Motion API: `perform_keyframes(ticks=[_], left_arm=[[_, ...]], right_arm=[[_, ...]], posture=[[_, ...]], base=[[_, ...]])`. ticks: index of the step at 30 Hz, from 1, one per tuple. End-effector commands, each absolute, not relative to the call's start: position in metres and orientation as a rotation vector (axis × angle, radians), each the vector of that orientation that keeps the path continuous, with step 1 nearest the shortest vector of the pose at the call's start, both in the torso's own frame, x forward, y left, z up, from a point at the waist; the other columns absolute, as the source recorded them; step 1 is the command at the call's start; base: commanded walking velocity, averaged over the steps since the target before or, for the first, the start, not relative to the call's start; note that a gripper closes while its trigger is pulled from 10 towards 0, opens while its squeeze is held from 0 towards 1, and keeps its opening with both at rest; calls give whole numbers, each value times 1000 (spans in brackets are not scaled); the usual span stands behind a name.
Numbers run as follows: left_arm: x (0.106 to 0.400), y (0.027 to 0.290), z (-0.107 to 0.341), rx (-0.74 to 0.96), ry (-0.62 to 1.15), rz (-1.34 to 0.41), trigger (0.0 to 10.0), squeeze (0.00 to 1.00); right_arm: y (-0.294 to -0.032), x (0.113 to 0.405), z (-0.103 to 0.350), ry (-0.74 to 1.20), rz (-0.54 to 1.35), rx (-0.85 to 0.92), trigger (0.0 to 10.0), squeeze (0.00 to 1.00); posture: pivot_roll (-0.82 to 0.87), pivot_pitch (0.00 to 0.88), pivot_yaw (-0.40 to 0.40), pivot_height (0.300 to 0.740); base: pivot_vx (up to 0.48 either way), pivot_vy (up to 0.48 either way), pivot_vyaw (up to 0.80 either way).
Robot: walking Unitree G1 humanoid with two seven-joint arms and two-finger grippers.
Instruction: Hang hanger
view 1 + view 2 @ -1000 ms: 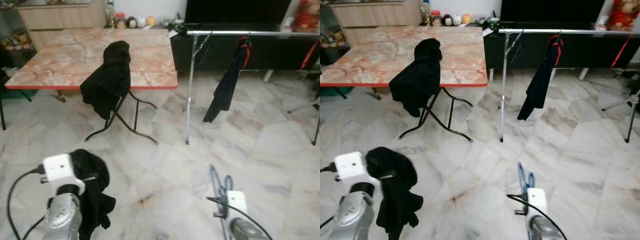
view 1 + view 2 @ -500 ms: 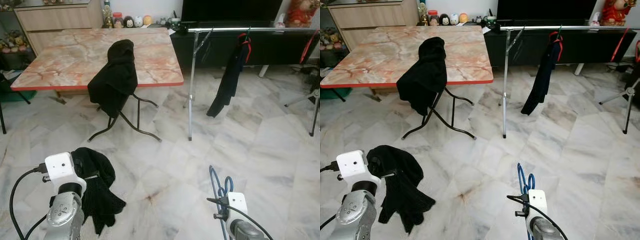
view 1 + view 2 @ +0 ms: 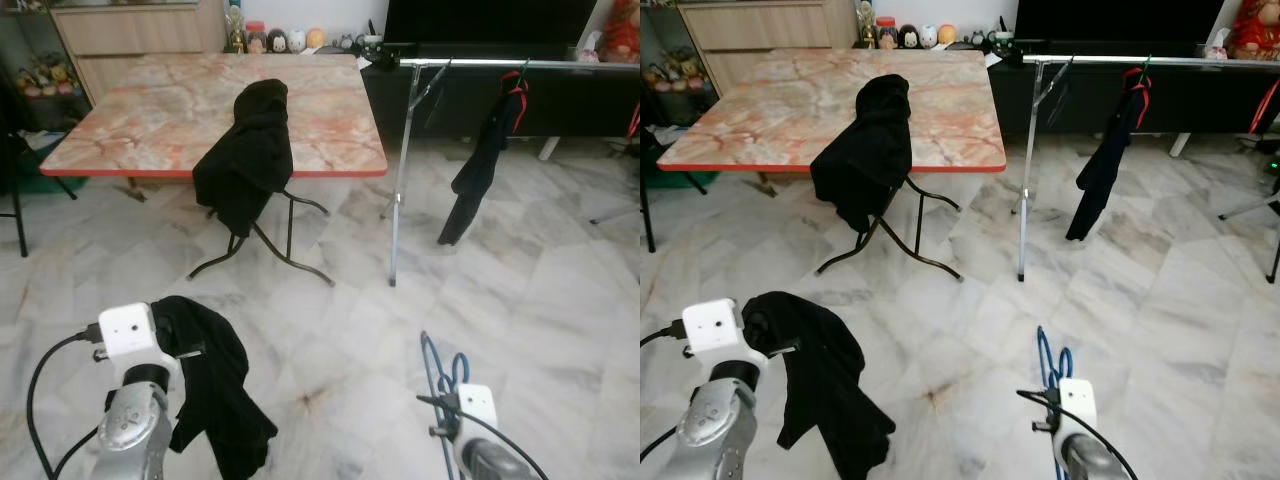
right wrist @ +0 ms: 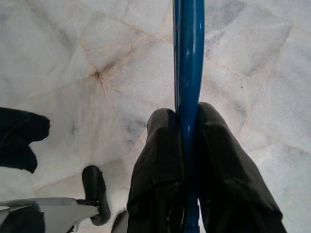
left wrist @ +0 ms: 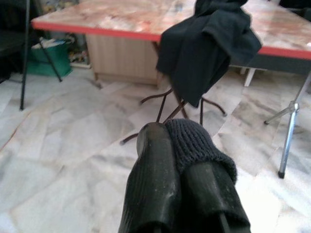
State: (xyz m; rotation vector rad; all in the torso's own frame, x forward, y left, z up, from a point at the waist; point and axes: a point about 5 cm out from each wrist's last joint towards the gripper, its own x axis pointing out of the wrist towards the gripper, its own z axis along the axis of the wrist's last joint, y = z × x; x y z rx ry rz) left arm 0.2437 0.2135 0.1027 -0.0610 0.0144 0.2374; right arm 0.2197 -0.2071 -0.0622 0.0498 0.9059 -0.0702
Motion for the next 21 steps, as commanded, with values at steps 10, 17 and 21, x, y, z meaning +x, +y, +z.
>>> perform_keyframes(ticks=[10, 17, 21], left_arm=[[252, 203, 127, -70, -80, 196, 10000, 0], [255, 204, 136, -56, -110, 192, 10000, 0], [260, 204, 153, -44, -175, 186, 10000, 0]], right_arm=[[-210, 220, -61, 902, -83, 53, 10000, 0], [-209, 220, -61, 899, -77, 71, 10000, 0], [-209, 221, -61, 901, -76, 56, 10000, 0]], posture=[[-25, 0, 11, 740], [-18, 0, 10, 740], [-16, 0, 10, 740]], base=[[331, 0, 204], [335, 0, 0], [337, 0, 0]])
